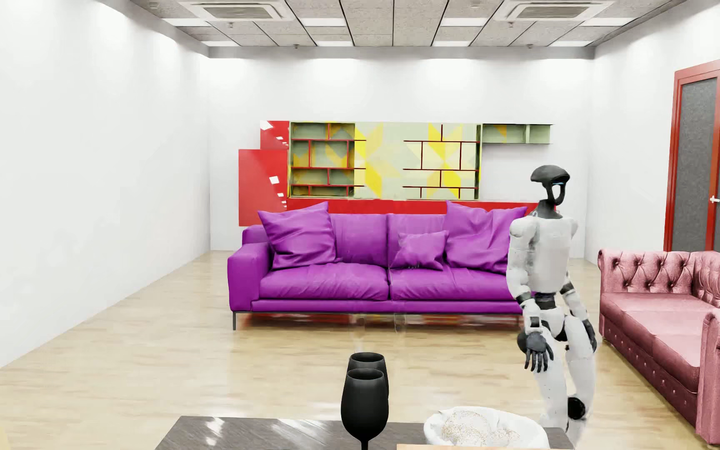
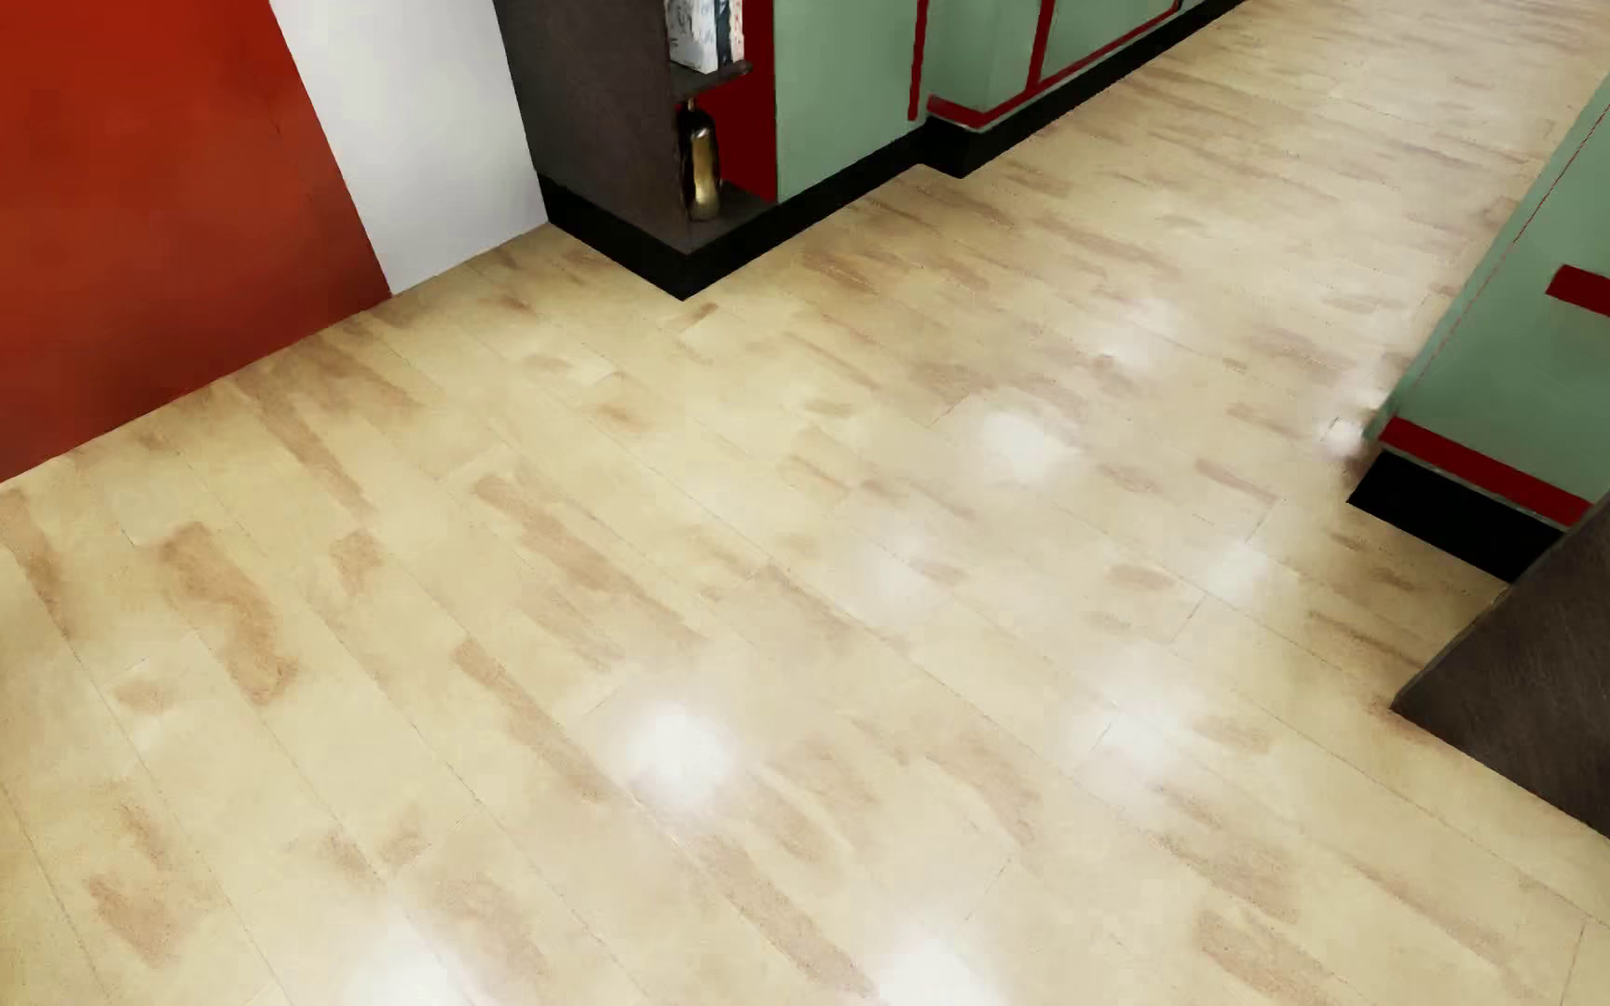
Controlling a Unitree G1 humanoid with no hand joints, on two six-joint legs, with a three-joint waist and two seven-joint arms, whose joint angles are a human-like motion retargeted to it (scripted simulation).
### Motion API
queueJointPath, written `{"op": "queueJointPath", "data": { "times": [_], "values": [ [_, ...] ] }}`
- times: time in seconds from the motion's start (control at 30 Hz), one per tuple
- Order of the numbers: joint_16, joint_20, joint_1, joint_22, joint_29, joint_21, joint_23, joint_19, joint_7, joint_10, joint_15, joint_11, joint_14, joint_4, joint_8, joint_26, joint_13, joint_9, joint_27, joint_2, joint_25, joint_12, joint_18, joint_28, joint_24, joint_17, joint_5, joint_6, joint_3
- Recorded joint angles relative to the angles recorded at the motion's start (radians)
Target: Go to the dark pink sofa
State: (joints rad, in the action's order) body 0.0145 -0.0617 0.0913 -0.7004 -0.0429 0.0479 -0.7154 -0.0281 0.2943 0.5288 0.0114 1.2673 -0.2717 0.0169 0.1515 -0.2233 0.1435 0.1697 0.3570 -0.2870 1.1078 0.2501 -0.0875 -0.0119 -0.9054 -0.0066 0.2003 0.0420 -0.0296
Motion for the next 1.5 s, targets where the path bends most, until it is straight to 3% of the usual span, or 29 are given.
{"op": "queueJointPath", "data": {
  "times": [0.07, 0.13, 0.17, 0.2, 0.27, 0.3, 0.33, 0.4, 0.47, 0.53, 0.63, 0.77, 0.87, 0.9, 0.93, 1.0, 1.03, 1.07, 1.1, 1.13, 1.17, 1.2, 1.23, 1.27, 1.3, 1.33, 1.37, 1.43, 1.5],
  "values": [
    [-0.026, 0.0, -0.076, 0.05, 0.049, 0.045, -0.03, 0.019, -0.033, -0.04, 0.031, -0.254, -0.035, -0.019, 0.053, 0.043, 0.063, -0.006, -0.009, -0.067, -0.051, -0.041, 0.016, 0.008, 0.03, -0.021, 0.013, 0.0, -0.022],
    [-0.052, 0.003, -0.133, 0.117, 0.137, 0.019, -0.064, 0.009, -0.067, -0.065, -0.027, -0.66, -0.068, -0.031, 0.126, 0.078, 0.111, -0.014, -0.047, -0.071, -0.009, -0.067, 0.031, 0.026, 0.07, -0.072, -0.001, -0.002, -0.038],
    [-0.059, 0.0, -0.154, 0.15, 0.179, 0.005, -0.081, -0.026, -0.086, -0.062, -0.076, -0.873, -0.079, -0.032, 0.1, 0.085, 0.129, -0.017, -0.067, -0.061, 0.027, -0.072, 0.038, 0.031, 0.09, -0.093, -0.045, -0.005, -0.045],
    [-0.063, -0.003, -0.166, 0.173, 0.217, -0.007, -0.096, -0.065, -0.107, -0.027, -0.119, -1.024, -0.088, -0.031, -0.01, 0.084, 0.141, -0.018, -0.073, -0.061, 0.068, -0.078, 0.043, 0.038, 0.111, -0.103, -0.106, -0.01, -0.051],
    [-0.071, -0.007, -0.156, 0.19, 0.271, -0.029, -0.121, -0.127, -0.141, 0.159, -0.179, -1.038, -0.076, -0.007, -0.242, 0.069, 0.156, -0.011, -0.085, -0.07, 0.146, -0.078, 0.037, 0.039, 0.141, -0.104, -0.218, -0.023, -0.052],
    [-0.081, 0.001, -0.146, 0.184, 0.282, -0.034, -0.127, -0.075, -0.153, 0.273, -0.208, -0.941, -0.044, 0.016, -0.266, 0.057, 0.159, -0.006, -0.099, -0.07, 0.172, -0.076, 0.026, 0.03, 0.14, -0.092, -0.252, -0.031, -0.047],
    [-0.093, 0.018, -0.138, 0.171, 0.28, -0.029, -0.128, 0.0, -0.166, 0.376, -0.164, -0.842, 0.004, 0.045, -0.232, 0.047, 0.158, 0.0, -0.108, -0.07, 0.19, -0.077, 0.01, 0.013, 0.127, -0.076, -0.265, -0.041, -0.041],
    [-0.092, 0.057, -0.097, 0.12, 0.22, 0.003, -0.121, 0.026, -0.17, 0.574, -0.046, -0.72, 0.138, 0.111, -0.159, 0.009, 0.129, 0.01, -0.083, -0.026, 0.218, -0.078, -0.003, 0.005, 0.053, -0.044, -0.257, -0.066, -0.039],
    [-0.058, 0.054, -0.071, 0.075, 0.154, 0.024, -0.101, 0.038, -0.099, 0.655, -0.013, -0.736, 0.304, 0.22, -0.107, -0.025, 0.065, 0.006, -0.071, 0.045, 0.23, -0.055, 0.003, 0.013, 0.005, -0.017, -0.25, -0.092, -0.031],
    [-0.032, 0.026, -0.12, 0.071, 0.136, 0.023, -0.076, 0.05, 0.041, 0.613, -0.016, -0.78, 0.41, 0.329, -0.084, -0.02, -0.036, -0.008, -0.113, 0.093, 0.207, 0.001, -0.003, 0.02, 0.011, -0.017, -0.255, -0.116, -0.012],
    [-0.031, 0.004, -0.184, 0.072, 0.119, -0.012, 0.035, 0.055, 0.172, 0.516, -0.009, -0.828, 0.394, 0.394, -0.032, -0.01, -0.175, -0.025, -0.184, 0.121, 0.154, 0.039, -0.031, 0.03, 0.021, -0.061, -0.243, -0.14, 0.013],
    [-0.059, 0.013, -0.136, 0.062, 0.026, 0.01, 0.227, 0.044, 0.141, 0.4, -0.012, -0.908, 0.242, 0.368, 0.143, 0.01, -0.23, -0.03, -0.177, 0.127, 0.035, -0.027, -0.028, 0.029, 0.018, -0.148, -0.152, -0.143, 0.023],
    [-0.066, 0.036, -0.073, 0.12, 0.032, 0.049, 0.286, 0.023, 0.103, 0.293, -0.041, -0.963, 0.122, 0.329, 0.341, 0.06, -0.179, -0.033, -0.136, 0.137, -0.05, -0.067, 0.059, 0.038, 0.037, -0.215, -0.031, -0.121, 0.012],
    [-0.069, 0.051, -0.068, 0.152, 0.031, 0.038, 0.285, 0.013, 0.165, 0.253, -0.051, -0.968, 0.085, 0.358, 0.417, 0.076, -0.152, -0.035, -0.122, 0.142, -0.049, -0.068, 0.074, 0.04, 0.041, -0.237, 0.018, -0.113, 0.002],
    [-0.073, 0.064, -0.088, 0.177, 0.04, 0.02, 0.279, 0.003, 0.318, 0.21, -0.064, -0.974, 0.061, 0.423, 0.498, 0.088, -0.12, -0.037, -0.118, 0.152, -0.038, -0.07, 0.059, 0.037, 0.043, -0.26, 0.066, -0.106, -0.011],
    [-0.076, 0.092, -0.181, 0.215, 0.071, -0.023, 0.243, -0.021, 0.754, 0.111, -0.098, -0.989, 0.042, 0.527, 0.663, 0.099, -0.069, -0.043, -0.125, 0.179, -0.006, -0.069, -0.014, 0.039, 0.042, -0.284, 0.151, -0.103, -0.039],
    [-0.082, 0.113, -0.199, 0.229, 0.093, -0.046, 0.22, -0.034, 0.89, 0.081, -0.12, -1.001, 0.037, 0.532, 0.741, 0.104, -0.045, -0.043, -0.132, 0.201, 0.009, -0.07, -0.008, 0.036, 0.033, -0.286, 0.184, -0.105, -0.043],
    [-0.09, 0.14, -0.181, 0.24, 0.116, -0.066, 0.199, -0.048, 0.919, 0.076, -0.147, -1.018, 0.01, 0.521, 0.812, 0.11, -0.021, -0.041, -0.142, 0.228, 0.025, -0.075, 0.043, 0.032, 0.02, -0.287, 0.211, -0.107, -0.039],
    [-0.098, 0.176, -0.143, 0.244, 0.134, -0.075, 0.184, -0.064, 0.867, 0.082, -0.175, -1.036, -0.026, 0.498, 0.877, 0.122, 0.009, -0.037, -0.153, 0.263, 0.04, -0.086, 0.103, 0.025, 0.006, -0.287, 0.238, -0.11, -0.029],
    [-0.103, 0.22, -0.103, 0.245, 0.139, -0.075, 0.172, -0.076, 0.792, 0.085, -0.194, -1.049, -0.059, 0.461, 0.932, 0.136, 0.036, -0.034, -0.15, 0.3, 0.058, -0.097, 0.128, 0.015, -0.005, -0.28, 0.269, -0.113, -0.018],
    [-0.106, 0.264, -0.067, 0.243, 0.132, -0.062, 0.169, -0.084, 0.726, 0.097, -0.169, -1.041, -0.092, 0.419, 0.961, 0.149, 0.061, -0.03, -0.126, 0.329, 0.073, -0.115, 0.109, 0.007, -0.015, -0.258, 0.308, -0.112, -0.011],
    [-0.109, 0.306, -0.043, 0.244, 0.11, -0.034, 0.17, -0.073, 0.668, 0.1, -0.086, -1.009, -0.116, 0.371, 0.928, 0.155, 0.094, -0.026, -0.096, 0.335, 0.073, -0.13, 0.09, -0.001, -0.024, -0.221, 0.347, -0.109, -0.011],
    [-0.114, 0.341, -0.032, 0.253, 0.087, 0.004, 0.167, -0.007, 0.606, 0.081, 0.011, -0.938, -0.129, 0.316, 0.774, 0.165, 0.123, -0.02, -0.073, 0.296, 0.056, -0.138, 0.075, -0.003, -0.029, -0.172, 0.364, -0.104, -0.023],
    [-0.12, 0.369, -0.033, 0.266, 0.073, 0.045, 0.162, 0.065, 0.537, 0.041, 0.063, -0.828, -0.128, 0.259, 0.503, 0.172, 0.151, -0.015, -0.056, 0.209, 0.03, -0.143, 0.062, -0.005, -0.027, -0.116, 0.325, -0.1, -0.046],
    [-0.128, 0.396, -0.04, 0.282, 0.072, 0.078, 0.158, 0.027, 0.464, -0.005, 0.089, -0.715, -0.12, 0.21, 0.225, 0.18, 0.179, -0.011, -0.052, 0.114, 0.0, -0.149, 0.052, -0.006, -0.02, -0.06, 0.22, -0.097, -0.07],
    [-0.141, 0.427, -0.05, 0.301, 0.084, 0.097, 0.159, -0.005, 0.394, -0.051, 0.102, -0.625, -0.109, 0.167, 0.009, 0.187, 0.211, -0.012, -0.059, 0.043, -0.02, -0.161, 0.045, -0.01, -0.013, -0.012, 0.081, -0.094, -0.087],
    [-0.157, 0.464, -0.059, 0.322, 0.103, 0.105, 0.168, -0.03, 0.323, -0.086, 0.112, -0.557, -0.103, 0.132, -0.113, 0.197, 0.248, -0.014, -0.08, -0.009, -0.03, -0.179, 0.04, -0.016, -0.005, 0.029, -0.041, -0.09, -0.098],
    [-0.194, 0.547, -0.077, 0.369, 0.151, 0.104, 0.191, -0.039, 0.174, -0.125, 0.109, -0.486, -0.11, 0.069, -0.136, 0.22, 0.324, -0.016, -0.148, -0.102, -0.033, -0.237, 0.03, -0.026, 0.015, 0.092, -0.168, -0.079, -0.112],
    [-0.226, 0.623, -0.113, 0.401, 0.199, 0.092, 0.179, 0.001, 0.027, -0.155, 0.082, -0.53, -0.125, 0.009, 0.004, 0.224, 0.37, -0.012, -0.198, -0.185, -0.031, -0.307, 0.017, -0.021, 0.002, 0.124, -0.162, -0.064, -0.122]
  ]
}}
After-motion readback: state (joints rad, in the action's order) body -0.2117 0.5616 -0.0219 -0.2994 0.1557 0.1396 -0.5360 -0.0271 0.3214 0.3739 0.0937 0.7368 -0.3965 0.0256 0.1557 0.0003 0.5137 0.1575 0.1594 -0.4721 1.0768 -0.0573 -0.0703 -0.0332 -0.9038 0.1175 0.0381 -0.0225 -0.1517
